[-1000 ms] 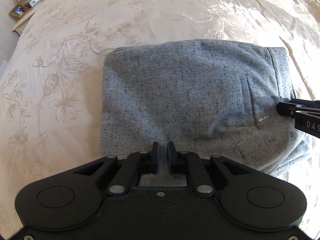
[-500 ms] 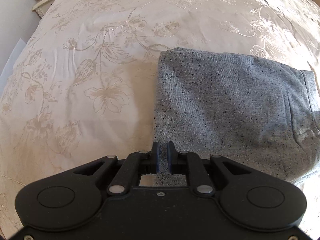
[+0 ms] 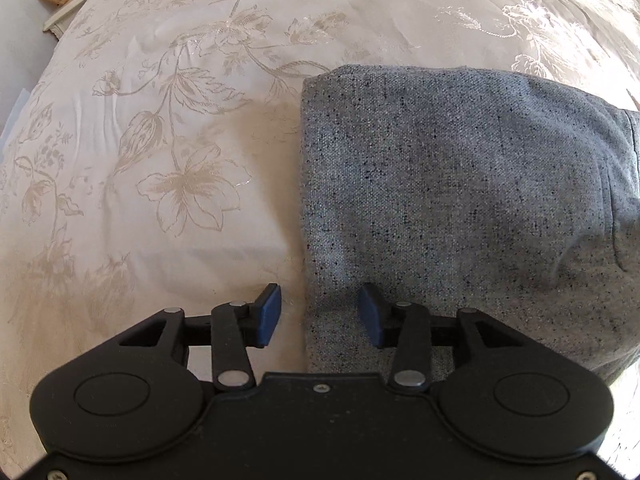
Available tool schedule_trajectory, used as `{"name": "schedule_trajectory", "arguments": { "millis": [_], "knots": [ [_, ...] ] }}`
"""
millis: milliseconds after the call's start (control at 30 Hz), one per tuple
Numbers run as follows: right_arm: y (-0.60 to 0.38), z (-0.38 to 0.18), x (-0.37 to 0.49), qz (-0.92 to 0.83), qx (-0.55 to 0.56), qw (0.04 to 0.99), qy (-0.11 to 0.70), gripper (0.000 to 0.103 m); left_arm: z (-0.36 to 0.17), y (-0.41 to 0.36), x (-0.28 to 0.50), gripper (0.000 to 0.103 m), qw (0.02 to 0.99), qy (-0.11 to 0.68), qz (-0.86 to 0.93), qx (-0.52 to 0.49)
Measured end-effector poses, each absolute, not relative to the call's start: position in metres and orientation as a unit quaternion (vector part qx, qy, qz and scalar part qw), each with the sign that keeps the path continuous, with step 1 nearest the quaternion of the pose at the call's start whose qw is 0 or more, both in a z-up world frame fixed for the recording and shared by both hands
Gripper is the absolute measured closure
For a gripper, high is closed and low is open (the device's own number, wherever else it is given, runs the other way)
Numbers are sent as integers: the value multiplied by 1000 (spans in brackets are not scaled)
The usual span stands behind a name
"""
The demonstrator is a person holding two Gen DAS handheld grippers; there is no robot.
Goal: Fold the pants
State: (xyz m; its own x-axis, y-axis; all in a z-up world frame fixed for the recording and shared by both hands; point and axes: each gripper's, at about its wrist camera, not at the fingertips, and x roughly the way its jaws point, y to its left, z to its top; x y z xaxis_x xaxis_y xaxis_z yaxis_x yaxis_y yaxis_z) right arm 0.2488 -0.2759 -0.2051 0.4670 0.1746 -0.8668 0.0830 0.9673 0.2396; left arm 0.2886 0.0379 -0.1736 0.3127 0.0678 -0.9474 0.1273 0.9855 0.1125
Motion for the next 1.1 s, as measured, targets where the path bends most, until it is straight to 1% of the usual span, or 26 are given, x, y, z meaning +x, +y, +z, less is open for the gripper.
{"name": "schedule_trajectory", "arguments": {
  "millis": [100,200,267,367,467,500,533,600,633,667,733,800,900,967,1100],
  "knots": [
    [-279,-212,254,33,135,846,514,46,-175,41,290,47,809,580,-30,85],
    [-281,-218,258,40,144,847,510,44,-177,50,292,41,813,577,-33,67],
    [-281,-221,260,47,143,851,503,43,-179,58,294,34,815,576,-34,50],
    [-280,-227,262,55,141,856,494,41,-181,68,297,27,815,579,-33,14],
    [-282,-229,266,52,157,851,499,41,-183,71,299,26,812,582,-30,-17],
    [-284,-230,267,51,164,847,503,41,-183,70,299,27,812,583,-30,-22],
    [-287,-231,269,50,172,843,507,41,-181,68,299,39,811,583,-37,-27],
    [-291,-230,271,47,191,832,518,42,-178,66,299,75,803,590,-65,-54],
    [-292,-229,271,45,196,829,522,44,-175,62,299,91,802,591,-63,-62],
    [-292,-227,271,44,197,828,522,47,-171,59,297,94,806,587,-54,-55],
    [-286,-220,266,50,198,830,519,77,-164,50,293,95,817,575,-38,-31],
    [-278,-211,260,39,180,838,514,85,-150,49,285,96,829,558,-25,-28],
    [-276,-194,251,21,192,844,501,89,-126,55,273,96,843,537,-22,-39],
    [-274,-181,245,21,193,850,490,89,-112,60,267,95,847,529,-27,-46],
    [-259,-156,234,37,182,858,479,89,-87,73,243,95,866,501,-8,-9]
  ]
}}
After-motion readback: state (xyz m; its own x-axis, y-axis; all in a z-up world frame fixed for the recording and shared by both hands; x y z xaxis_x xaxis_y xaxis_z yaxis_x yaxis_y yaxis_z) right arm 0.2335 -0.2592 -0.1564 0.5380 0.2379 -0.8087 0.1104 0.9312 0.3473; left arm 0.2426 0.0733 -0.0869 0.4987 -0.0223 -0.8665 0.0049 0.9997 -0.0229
